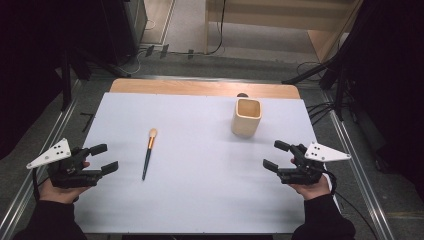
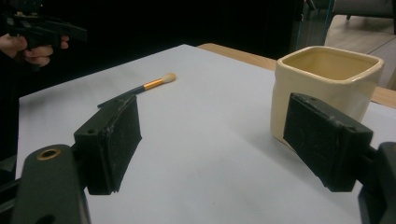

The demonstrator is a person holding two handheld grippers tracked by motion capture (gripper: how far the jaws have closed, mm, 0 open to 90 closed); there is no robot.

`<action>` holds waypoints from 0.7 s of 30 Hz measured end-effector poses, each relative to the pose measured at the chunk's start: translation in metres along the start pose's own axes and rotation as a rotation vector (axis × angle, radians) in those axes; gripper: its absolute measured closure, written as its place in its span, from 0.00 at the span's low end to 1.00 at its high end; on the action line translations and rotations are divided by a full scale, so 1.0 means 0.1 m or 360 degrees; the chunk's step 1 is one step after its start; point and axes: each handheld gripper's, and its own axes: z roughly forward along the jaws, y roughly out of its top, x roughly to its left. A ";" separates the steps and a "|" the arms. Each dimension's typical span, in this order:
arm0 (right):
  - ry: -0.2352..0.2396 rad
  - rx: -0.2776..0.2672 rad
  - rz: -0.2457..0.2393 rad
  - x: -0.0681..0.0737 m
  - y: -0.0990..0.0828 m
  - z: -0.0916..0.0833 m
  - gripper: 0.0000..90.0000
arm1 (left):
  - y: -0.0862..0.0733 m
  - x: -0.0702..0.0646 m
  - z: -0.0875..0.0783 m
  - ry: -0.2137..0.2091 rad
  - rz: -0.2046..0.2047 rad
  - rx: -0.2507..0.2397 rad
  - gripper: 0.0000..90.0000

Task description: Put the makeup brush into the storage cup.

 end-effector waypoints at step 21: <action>0.0007 -0.0005 0.0004 0.01 0.00 -0.01 0.24 | 0.07 -0.02 0.22 -0.0021 0.0009 0.0023 0.22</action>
